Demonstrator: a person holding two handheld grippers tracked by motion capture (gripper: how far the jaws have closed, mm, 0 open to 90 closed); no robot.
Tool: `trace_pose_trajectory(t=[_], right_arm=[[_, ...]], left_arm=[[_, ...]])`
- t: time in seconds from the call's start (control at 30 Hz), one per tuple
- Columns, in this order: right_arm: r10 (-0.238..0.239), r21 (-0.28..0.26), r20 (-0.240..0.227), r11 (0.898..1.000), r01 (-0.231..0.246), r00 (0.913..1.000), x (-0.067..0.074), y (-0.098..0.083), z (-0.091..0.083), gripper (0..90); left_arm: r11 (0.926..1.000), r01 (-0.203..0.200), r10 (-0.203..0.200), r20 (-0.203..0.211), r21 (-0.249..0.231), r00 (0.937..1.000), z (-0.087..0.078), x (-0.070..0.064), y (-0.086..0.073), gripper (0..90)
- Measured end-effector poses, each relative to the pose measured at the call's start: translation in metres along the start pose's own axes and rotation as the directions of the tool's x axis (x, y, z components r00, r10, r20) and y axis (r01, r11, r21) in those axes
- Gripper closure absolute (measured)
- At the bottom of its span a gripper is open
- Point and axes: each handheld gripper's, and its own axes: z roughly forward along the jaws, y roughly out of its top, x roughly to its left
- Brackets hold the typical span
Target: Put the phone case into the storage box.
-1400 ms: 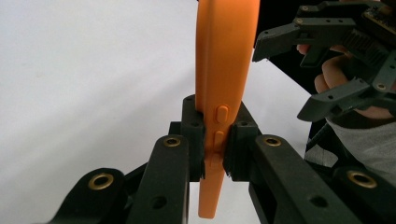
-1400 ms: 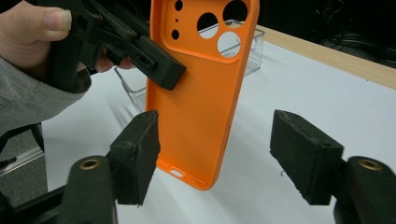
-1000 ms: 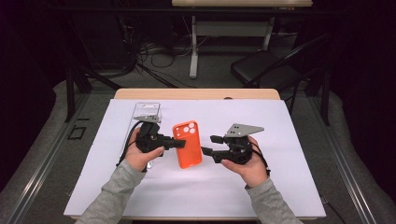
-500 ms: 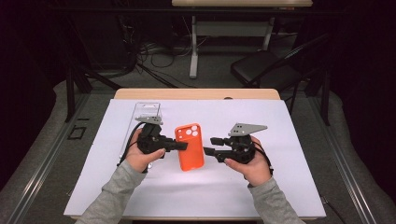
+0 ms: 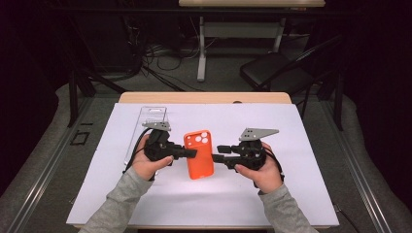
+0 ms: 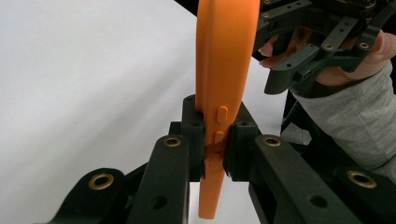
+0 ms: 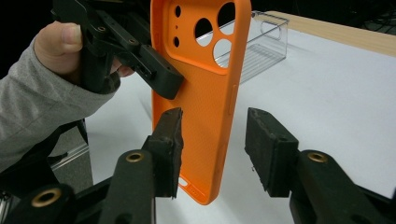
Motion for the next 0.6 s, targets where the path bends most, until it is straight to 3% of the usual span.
trace_pose_trajectory(t=[0.6], right_arm=[[0.015,0.026,-0.035,1.000,-0.014,0.9993,-0.001,-0.006,0.012,60.2]], left_arm=[[0.9995,-0.030,0.030,0.024,0.007,0.9993,0.004,-0.007,0.001,81.1]])
